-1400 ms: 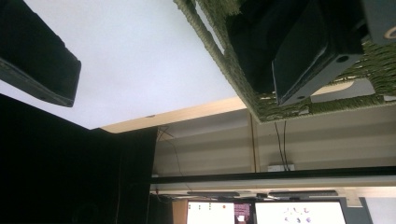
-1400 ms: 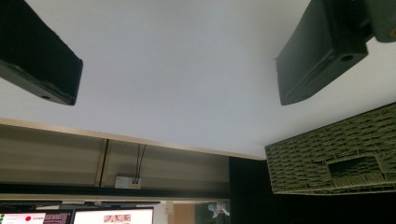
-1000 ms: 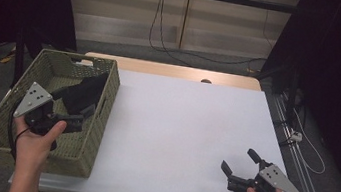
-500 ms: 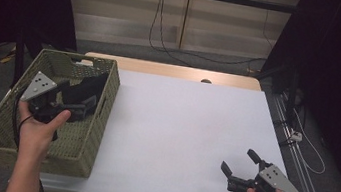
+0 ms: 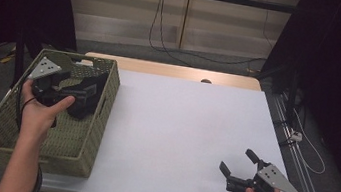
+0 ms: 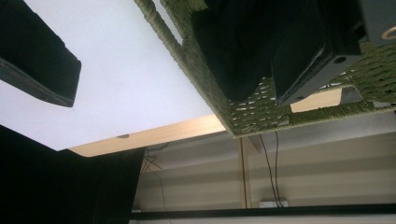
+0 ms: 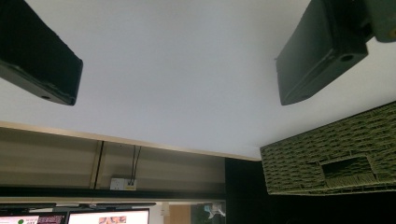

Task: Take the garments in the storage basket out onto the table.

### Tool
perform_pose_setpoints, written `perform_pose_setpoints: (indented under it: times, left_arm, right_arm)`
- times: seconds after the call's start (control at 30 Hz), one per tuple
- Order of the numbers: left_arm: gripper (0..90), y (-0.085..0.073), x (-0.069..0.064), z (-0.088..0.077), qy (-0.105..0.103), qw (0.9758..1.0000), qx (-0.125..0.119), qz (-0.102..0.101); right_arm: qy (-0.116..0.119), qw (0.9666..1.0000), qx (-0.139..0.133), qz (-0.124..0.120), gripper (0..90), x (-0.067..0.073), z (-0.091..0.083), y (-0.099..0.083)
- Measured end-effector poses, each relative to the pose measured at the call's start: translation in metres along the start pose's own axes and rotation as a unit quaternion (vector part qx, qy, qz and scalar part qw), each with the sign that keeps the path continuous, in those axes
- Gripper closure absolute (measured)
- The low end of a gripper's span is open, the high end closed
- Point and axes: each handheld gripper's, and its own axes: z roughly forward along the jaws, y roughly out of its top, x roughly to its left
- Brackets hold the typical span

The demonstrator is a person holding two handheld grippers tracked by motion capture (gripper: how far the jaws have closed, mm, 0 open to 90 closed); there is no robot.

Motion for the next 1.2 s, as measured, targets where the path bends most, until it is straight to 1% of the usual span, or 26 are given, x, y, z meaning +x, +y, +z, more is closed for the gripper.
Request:
perform_pose_setpoints:
  times: [0.03, 0.07, 0.1, 0.13, 0.17, 0.23, 0.27, 0.3, 0.33, 0.37, 0.43, 0.5, 0.57, 0.6, 0.63, 0.67, 0.73, 0.8, 0.87, 0.93, 0.97, 1.0, 1.07, 1.1, 1.13, 1.2]
  left_arm:
    - [1.6, 0.0, 0.001, 0.001, 0.0, 1.0, 0.003, -0.003]
    - [1.7, -0.001, 0.003, 0.002, 0.002, 1.0, 0.008, -0.003]
    - [1.7, -0.001, 0.005, 0.003, 0.002, 0.9999, 0.01, -0.003]
    - [1.7, -0.002, 0.007, 0.004, 0.002, 0.9999, 0.01, -0.008]
    - [1.7, -0.002, 0.009, 0.004, 0.004, 0.9998, 0.014, -0.012]
    - [1.7, -0.001, 0.014, 0.004, 0.013, 0.9996, 0.023, -0.007]
    - [1.7, -0.001, 0.017, 0.005, 0.011, 0.9996, 0.023, -0.01]
    - [1.7, 0.0, 0.022, 0.006, 0.015, 0.9994, 0.028, -0.014]
    - [1.6, 0.0, 0.022, 0.006, 0.015, 0.9994, 0.028, -0.014]
    - [1.6, 0.0, 0.024, 0.007, 0.02, 0.9992, 0.033, -0.012]
    - [1.4, 0.002, 0.028, 0.01, 0.019, 0.999, 0.039, -0.011]
    - [1.4, 0.003, 0.032, 0.014, 0.019, 0.9988, 0.043, -0.016]
    - [1.6, 0.004, 0.036, 0.016, 0.026, 0.998, 0.056, -0.015]
    - [1.7, 0.004, 0.037, 0.018, 0.028, 0.9977, 0.06, -0.015]
    - [1.9, 0.004, 0.039, 0.019, 0.029, 0.9973, 0.066, -0.012]
    - [1.9, 0.004, 0.041, 0.02, 0.029, 0.9968, 0.075, -0.006]
    - [2.0, 0.003, 0.044, 0.023, 0.033, 0.996, 0.082, -0.005]
    - [2.0, 0.001, 0.046, 0.026, 0.034, 0.9955, 0.087, -0.01]
    - [2.1, -0.001, 0.047, 0.03, 0.032, 0.9956, 0.085, -0.024]
    - [2.2, -0.002, 0.048, 0.032, 0.028, 0.9947, 0.093, -0.032]
    - [2.3, -0.002, 0.049, 0.034, 0.034, 0.9948, 0.093, -0.025]
    - [2.4, -0.003, 0.048, 0.034, 0.03, 0.9942, 0.099, -0.029]
    - [2.5, -0.003, 0.051, 0.037, 0.034, 0.9943, 0.1, -0.019]
    - [2.7, -0.004, 0.051, 0.038, 0.029, 0.9938, 0.105, -0.025]
    - [2.9, -0.005, 0.051, 0.039, 0.032, 0.9929, 0.111, -0.03]
    - [3.4, -0.007, 0.053, 0.042, 0.032, 0.9927, 0.114, -0.024]
  right_arm:
    - [-0.001, 1.0, -0.001, 0.0, 0.0, 0.0, 0.0, 0.0]
    - [-0.006, 0.9998, -0.007, 0.017, 0.0, 0.002, 0.0, 0.001]
    - [-0.005, 0.9999, -0.006, 0.012, 0.0, 0.001, 0.0, 0.001]
    - [-0.002, 1.0, 0.0, 0.0, 0.0, 0.0, 0.0, 0.0]
    - [-0.003, 1.0, 0.0, 0.004, 0.0, 0.001, 0.001, 0.0]
    - [0.002, 0.9999, 0.007, -0.013, 0.0, 0.001, 0.003, -0.001]
    - [0.003, 0.9998, 0.009, -0.016, 0.0, 0.0, 0.003, 0.0]
    - [0.005, 0.9998, 0.009, -0.017, 0.0, 0.001, 0.003, 0.0]
    - [0.005, 0.9998, 0.009, -0.017, 0.0, 0.001, 0.003, 0.0]
    - [0.008, 0.9999, 0.005, -0.005, 0.0, 0.003, 0.004, 0.0]
    - [0.01, 0.9999, 0.008, -0.006, 0.0, 0.003, 0.005, 0.0]
    - [0.014, 0.9998, 0.007, -0.009, 0.0, 0.003, 0.007, 0.0]
    - [0.013, 0.9998, 0.01, -0.013, 0.0, 0.003, 0.008, 0.0]
    - [0.016, 0.9998, 0.008, -0.003, 0.0, 0.004, 0.01, 0.0]
    - [0.017, 0.9996, 0.014, -0.017, 0.0, 0.003, 0.01, 0.0]
    - [0.02, 0.9995, 0.017, -0.02, 0.0, 0.002, 0.011, -0.001]
    - [0.024, 0.9994, 0.017, -0.021, 0.0, 0.003, 0.013, 0.0]
    - [0.025, 0.9993, 0.017, -0.021, 0.0, 0.003, 0.013, 0.0]
    - [0.022, 0.9995, 0.016, -0.018, 0.0, 0.003, 0.012, 0.001]
    - [0.024, 0.9994, 0.014, -0.021, 0.0, 0.002, 0.011, 0.001]
    - [0.023, 0.9995, 0.012, -0.02, 0.0, 0.002, 0.011, 0.002]
    - [0.023, 0.9996, 0.009, -0.015, 0.0, 0.002, 0.011, 0.002]
    - [0.021, 0.9997, 0.01, -0.013, 0.0, 0.001, 0.01, 0.003]
    - [0.022, 0.9996, 0.011, -0.012, 0.0, 0.001, 0.011, 0.002]
    - [0.023, 0.9996, 0.01, -0.012, 0.0, 0.0, 0.011, 0.002]
    - [0.021, 0.9996, 0.012, -0.013, 0.0, 0.001, 0.011, 0.002]
